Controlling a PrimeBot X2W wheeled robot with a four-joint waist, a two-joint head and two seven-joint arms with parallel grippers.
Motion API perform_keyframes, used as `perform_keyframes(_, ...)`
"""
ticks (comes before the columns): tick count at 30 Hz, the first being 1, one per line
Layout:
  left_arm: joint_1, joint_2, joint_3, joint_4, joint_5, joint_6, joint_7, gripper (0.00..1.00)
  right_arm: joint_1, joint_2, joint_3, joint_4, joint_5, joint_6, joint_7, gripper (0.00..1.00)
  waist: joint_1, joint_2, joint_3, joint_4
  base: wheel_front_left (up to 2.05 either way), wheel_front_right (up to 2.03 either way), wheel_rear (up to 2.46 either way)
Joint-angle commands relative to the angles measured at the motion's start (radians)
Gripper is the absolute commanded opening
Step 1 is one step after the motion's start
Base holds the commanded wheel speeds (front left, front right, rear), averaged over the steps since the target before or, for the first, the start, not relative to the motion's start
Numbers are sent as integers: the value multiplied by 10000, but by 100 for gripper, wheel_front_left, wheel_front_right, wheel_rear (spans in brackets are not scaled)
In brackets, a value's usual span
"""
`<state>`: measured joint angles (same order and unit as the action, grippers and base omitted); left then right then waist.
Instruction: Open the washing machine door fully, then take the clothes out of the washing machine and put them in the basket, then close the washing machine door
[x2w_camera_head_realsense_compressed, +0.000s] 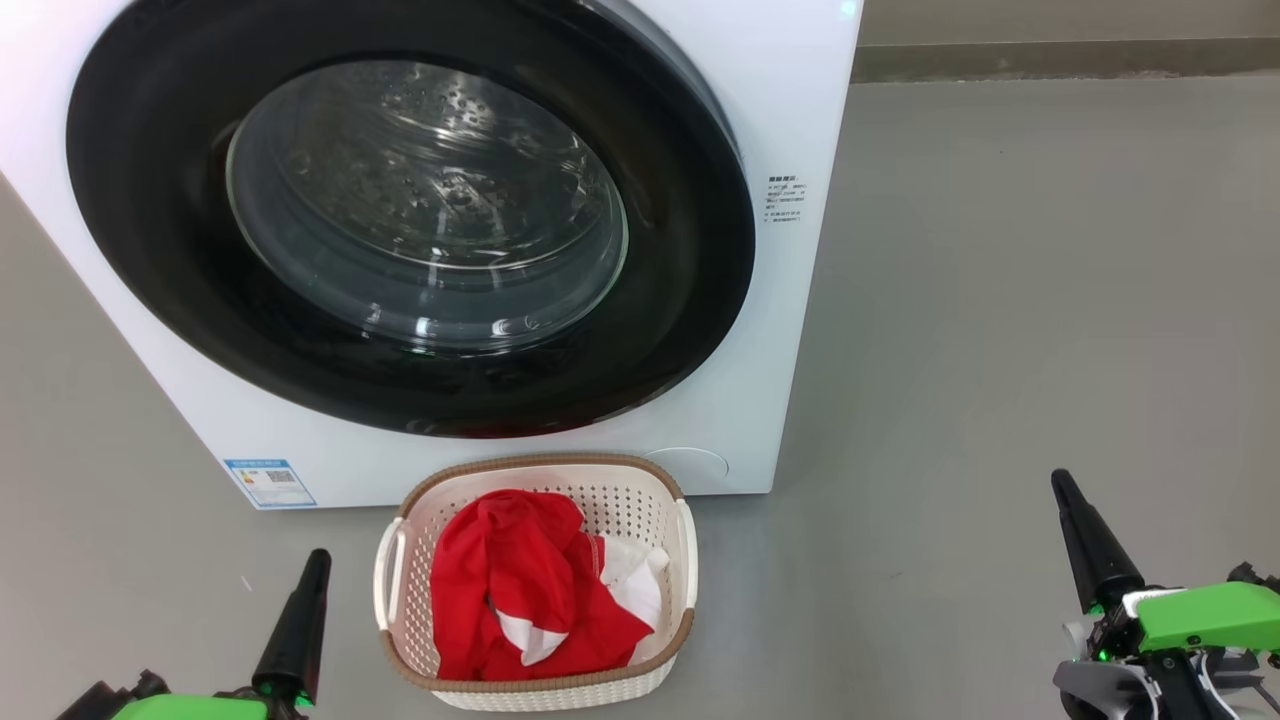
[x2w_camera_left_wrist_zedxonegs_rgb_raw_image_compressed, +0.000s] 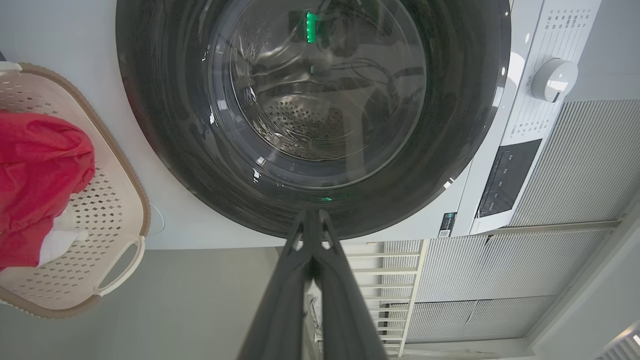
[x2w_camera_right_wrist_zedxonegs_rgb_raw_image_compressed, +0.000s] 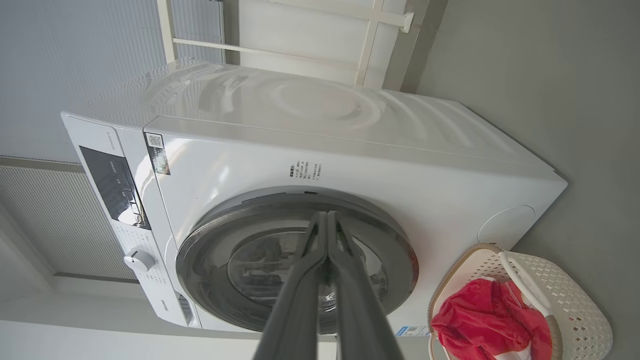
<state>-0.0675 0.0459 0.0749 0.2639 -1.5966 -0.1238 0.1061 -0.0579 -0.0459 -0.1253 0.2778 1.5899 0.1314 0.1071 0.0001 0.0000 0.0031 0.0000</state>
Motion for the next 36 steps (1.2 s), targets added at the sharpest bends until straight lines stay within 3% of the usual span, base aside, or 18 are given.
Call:
perform_keyframes(1, -403, 57, 380, -191, -127, -69, 63, 0, -499, -58, 125, -331, 195, -7, 53, 0, -1, 0, 0, 0, 0, 0, 0)
perform_keyframes(36, -404, 51, 389, -191, -120, -69, 71, 0, -500, -51, 116, -330, 187, -7, 61, 0, -1, 0, 0, 0, 0, 0, 0)
